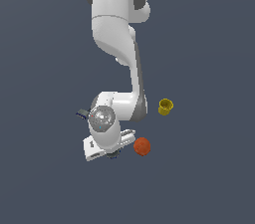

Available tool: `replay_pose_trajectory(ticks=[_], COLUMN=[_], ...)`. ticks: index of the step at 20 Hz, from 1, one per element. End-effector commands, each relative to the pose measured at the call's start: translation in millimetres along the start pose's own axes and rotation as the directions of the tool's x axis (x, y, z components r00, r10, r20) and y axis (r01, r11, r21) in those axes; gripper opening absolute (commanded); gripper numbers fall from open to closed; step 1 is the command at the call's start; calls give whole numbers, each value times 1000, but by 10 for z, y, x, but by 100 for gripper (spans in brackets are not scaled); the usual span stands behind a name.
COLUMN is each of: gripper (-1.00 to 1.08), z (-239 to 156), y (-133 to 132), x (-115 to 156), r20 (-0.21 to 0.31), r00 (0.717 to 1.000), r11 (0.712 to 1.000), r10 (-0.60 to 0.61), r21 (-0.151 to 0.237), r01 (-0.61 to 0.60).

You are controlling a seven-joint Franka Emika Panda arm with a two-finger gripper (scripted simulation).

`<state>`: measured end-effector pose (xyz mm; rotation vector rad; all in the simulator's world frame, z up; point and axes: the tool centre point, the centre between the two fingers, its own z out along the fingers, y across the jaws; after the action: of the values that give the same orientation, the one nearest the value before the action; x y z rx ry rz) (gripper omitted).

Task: Pick up a designated object from a clutter of objects.

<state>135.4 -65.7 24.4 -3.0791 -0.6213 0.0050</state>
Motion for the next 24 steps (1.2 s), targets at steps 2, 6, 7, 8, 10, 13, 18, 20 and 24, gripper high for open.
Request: replay_pose_trajectory(ticks=[2, 6, 7, 8, 10, 13, 18, 20, 24], gripper=[-100, -100, -100, -100, -100, -100, -100, -100, -100], z=[-164, -440, -528, -621, -825, -1161, -1728, -1952, -2392], y=[-65, -184, -224, -264, -351, -493, -734, -827, -1009], x=[21, 43, 51, 59, 76, 105, 159, 181, 230], r20=[-2, -2, -2, -2, -2, -2, -2, -2, -2], r00=[1000, 1000, 1000, 1000, 1000, 1000, 1000, 1000, 1000], r11=[1000, 1000, 1000, 1000, 1000, 1000, 1000, 1000, 1000], r10=[-1, -1, -1, -1, -1, -1, -2, -2, -2], r21=[-1, -1, -1, -1, -1, -1, -2, -2, -2], r01=[1, 1, 1, 1, 1, 1, 2, 2, 2])
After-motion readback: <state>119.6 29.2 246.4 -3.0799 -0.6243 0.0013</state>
